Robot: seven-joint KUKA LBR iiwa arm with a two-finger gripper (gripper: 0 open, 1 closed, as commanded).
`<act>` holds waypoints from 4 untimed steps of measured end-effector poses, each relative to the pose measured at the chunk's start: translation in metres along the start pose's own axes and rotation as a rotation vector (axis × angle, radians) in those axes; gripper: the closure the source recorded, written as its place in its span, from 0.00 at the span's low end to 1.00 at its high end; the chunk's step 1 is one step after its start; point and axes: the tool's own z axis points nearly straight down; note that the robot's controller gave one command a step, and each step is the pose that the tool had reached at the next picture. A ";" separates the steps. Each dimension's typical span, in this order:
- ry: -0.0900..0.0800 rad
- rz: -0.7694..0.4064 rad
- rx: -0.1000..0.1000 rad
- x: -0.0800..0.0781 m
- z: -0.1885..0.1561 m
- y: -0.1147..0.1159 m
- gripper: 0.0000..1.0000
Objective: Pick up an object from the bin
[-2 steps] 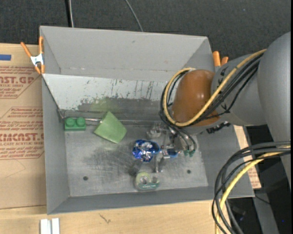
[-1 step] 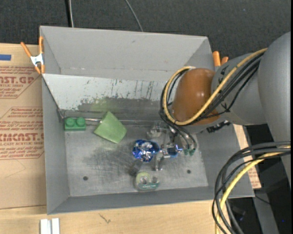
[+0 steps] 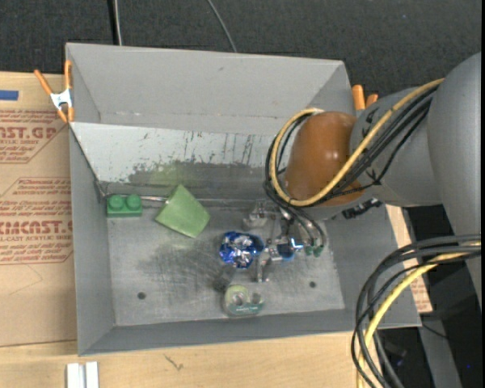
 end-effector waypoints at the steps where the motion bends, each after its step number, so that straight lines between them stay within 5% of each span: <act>1: 0.001 0.000 0.000 -0.001 -0.001 0.000 0.00; 2: 0.000 0.000 0.000 -0.002 -0.002 0.000 0.00; 3: -0.007 0.000 -0.001 -0.004 -0.004 0.001 1.00; 4: -0.005 0.000 0.001 -0.006 -0.063 0.001 1.00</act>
Offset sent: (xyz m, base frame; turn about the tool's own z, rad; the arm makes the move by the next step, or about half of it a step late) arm 0.0000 0.0000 0.0000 0.0000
